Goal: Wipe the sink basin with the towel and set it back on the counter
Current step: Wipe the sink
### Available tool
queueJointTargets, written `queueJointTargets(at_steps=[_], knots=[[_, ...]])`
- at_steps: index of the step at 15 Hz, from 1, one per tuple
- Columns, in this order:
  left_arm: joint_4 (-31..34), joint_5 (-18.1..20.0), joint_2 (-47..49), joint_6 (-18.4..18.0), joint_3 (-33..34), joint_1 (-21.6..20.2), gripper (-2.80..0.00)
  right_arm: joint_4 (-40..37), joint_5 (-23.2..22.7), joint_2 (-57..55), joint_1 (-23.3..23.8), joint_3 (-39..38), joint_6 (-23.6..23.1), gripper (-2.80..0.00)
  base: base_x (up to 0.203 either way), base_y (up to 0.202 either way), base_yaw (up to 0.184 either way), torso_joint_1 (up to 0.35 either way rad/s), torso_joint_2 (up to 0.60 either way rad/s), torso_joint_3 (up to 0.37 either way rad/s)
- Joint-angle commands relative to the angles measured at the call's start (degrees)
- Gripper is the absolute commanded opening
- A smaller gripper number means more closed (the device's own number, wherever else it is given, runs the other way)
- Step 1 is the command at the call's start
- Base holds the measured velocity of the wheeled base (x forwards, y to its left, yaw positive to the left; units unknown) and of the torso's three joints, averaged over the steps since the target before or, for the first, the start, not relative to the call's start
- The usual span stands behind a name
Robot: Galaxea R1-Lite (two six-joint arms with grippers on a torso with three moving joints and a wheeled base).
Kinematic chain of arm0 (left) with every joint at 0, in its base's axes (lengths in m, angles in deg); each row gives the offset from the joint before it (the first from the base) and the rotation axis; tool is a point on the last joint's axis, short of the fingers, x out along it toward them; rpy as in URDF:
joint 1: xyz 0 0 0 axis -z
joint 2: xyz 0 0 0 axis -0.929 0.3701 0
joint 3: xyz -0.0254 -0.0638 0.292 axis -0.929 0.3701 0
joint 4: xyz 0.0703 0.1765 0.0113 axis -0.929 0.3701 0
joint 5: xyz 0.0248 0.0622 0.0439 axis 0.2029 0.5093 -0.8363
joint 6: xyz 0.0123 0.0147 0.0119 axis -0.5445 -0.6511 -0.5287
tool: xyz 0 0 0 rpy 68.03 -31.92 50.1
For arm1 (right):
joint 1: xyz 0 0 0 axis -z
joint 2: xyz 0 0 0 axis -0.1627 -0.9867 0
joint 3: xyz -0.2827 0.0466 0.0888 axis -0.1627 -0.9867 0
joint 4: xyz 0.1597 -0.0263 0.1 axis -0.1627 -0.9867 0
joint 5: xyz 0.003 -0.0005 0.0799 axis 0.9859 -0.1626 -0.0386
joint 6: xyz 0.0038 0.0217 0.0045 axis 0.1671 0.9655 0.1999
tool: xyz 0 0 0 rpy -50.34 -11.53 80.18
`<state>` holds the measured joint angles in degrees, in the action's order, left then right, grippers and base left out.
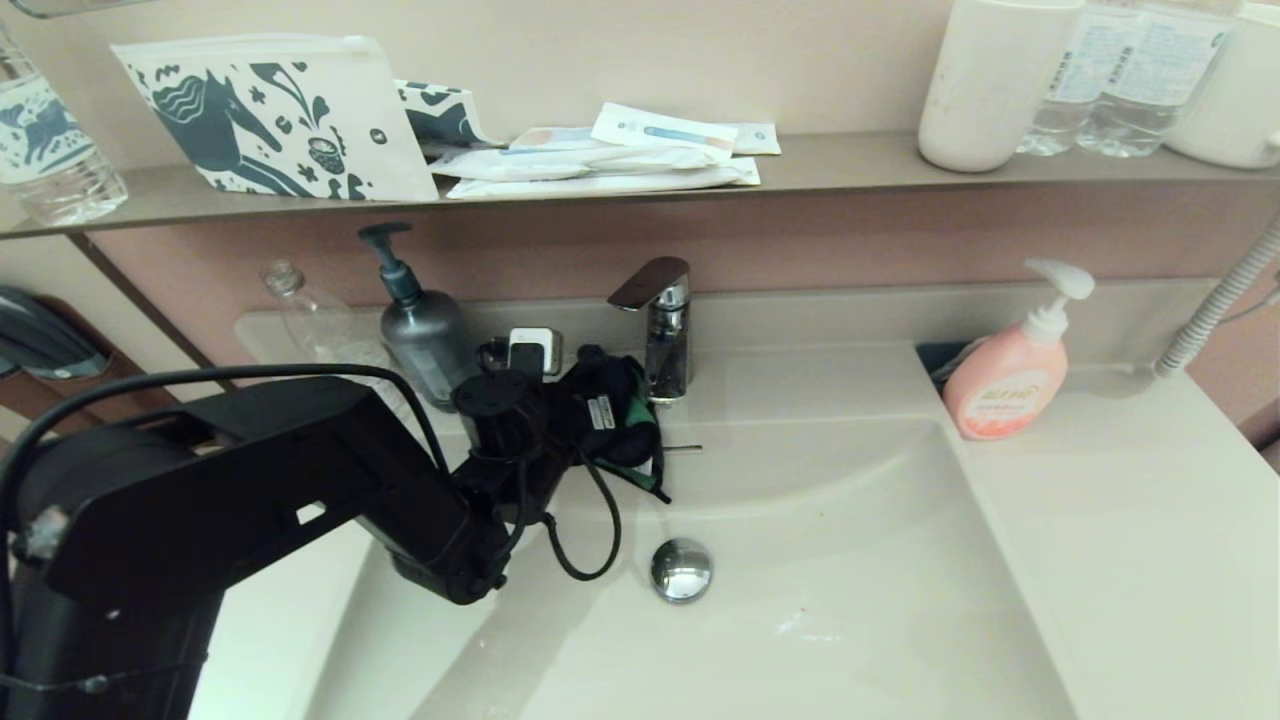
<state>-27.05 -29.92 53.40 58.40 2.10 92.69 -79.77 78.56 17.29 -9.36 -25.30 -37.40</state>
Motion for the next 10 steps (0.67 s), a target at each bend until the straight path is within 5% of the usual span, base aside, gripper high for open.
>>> queueJointTargets(at_steps=[1,6,10], knots=[[-1.32,0.75,-1.09,-0.02,2.51,-2.59,-2.80,-0.02,-0.01,-0.07,-0.01,0.00,0.00,-2.80,0.000,0.000,0.000,0.000,0.00,0.000],[-2.36,3.16,-2.55,-0.12,4.52,-6.52,-2.80,-0.02,-0.01,-0.07,-0.08,0.00,0.00,-2.80,0.000,0.000,0.000,0.000,0.00,0.000],[-2.08,2.65,-1.93,-0.47,2.75,-2.68,-2.80,-0.02,-0.01,-0.07,-0.01,0.00,0.00,-2.80,0.000,0.000,0.000,0.000,0.00,0.000]])
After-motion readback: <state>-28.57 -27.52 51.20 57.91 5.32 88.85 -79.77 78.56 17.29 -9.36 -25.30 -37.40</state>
